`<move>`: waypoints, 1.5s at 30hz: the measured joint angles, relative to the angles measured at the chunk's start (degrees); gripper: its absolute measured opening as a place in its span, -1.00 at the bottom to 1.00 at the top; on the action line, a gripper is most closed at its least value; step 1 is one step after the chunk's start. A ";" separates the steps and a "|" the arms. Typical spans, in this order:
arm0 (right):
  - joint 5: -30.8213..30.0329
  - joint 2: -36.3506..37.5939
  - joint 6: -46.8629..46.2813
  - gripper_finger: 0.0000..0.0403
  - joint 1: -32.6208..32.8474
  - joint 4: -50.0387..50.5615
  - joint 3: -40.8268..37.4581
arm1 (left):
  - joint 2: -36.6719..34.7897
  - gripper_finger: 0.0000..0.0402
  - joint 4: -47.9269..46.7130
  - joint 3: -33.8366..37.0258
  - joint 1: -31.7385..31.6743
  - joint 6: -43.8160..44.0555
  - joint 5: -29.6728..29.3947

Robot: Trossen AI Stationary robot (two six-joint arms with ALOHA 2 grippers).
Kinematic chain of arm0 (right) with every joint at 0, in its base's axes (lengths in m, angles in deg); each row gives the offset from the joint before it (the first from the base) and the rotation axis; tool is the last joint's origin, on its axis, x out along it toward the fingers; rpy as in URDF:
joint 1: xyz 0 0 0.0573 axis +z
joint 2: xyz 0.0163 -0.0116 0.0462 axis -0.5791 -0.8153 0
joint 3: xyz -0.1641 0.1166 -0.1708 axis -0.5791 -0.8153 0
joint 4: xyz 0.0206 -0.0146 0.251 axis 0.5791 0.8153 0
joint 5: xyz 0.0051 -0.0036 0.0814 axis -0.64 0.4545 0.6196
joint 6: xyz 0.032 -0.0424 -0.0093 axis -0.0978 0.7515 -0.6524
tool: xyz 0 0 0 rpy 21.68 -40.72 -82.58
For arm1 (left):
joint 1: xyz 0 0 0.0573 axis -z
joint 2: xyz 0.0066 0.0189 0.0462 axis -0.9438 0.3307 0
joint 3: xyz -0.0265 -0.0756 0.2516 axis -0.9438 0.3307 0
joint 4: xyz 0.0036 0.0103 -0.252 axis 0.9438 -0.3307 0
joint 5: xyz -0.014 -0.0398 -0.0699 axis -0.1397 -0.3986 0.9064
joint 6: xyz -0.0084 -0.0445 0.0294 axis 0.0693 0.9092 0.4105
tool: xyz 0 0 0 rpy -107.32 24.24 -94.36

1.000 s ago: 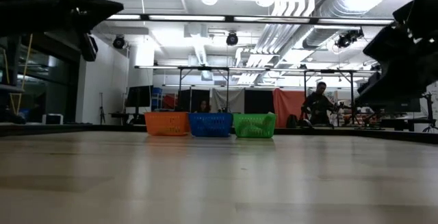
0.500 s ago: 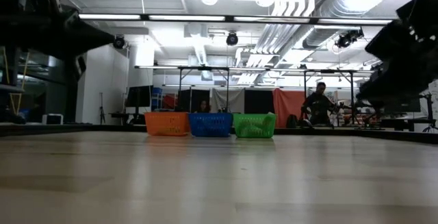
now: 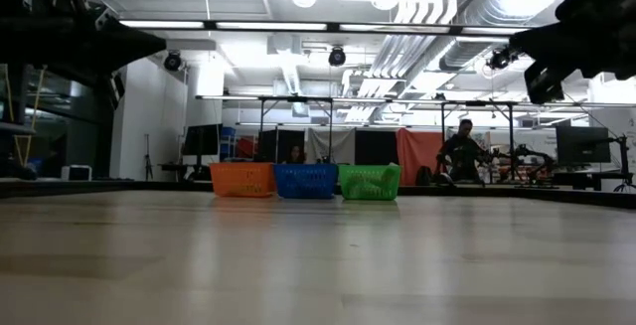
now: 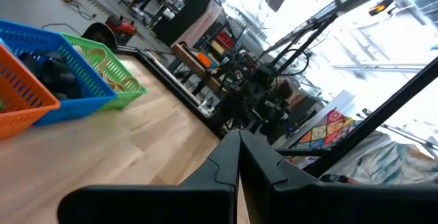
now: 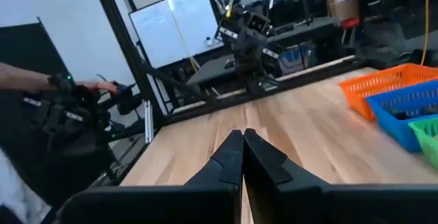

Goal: Sort rubber bands into baskets
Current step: Return to Home Position

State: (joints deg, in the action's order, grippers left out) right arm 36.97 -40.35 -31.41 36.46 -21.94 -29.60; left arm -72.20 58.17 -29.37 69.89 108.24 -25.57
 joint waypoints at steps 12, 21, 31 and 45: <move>0.31 0.04 0.00 -1.00 -0.08 1.44 -0.01 | 0.00 -1.00 0.04 0.00 0.00 -0.01 0.00; 0.32 -0.72 0.00 -1.00 -0.23 1.84 -0.02 | 0.00 -1.00 0.04 0.00 0.00 -0.02 -0.01; 0.32 -0.72 0.00 -1.00 -0.23 1.79 -0.04 | 0.06 -1.00 -0.13 0.00 0.02 -0.02 -0.01; 0.29 -0.75 0.00 -1.00 -0.23 1.79 -0.07 | 0.00 -1.00 -2.84 0.02 4.78 -39.74 4.49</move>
State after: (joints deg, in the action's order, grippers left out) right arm 37.26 -41.10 -31.41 36.23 -20.15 -29.67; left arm -72.20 55.33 -29.35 74.68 68.51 -21.08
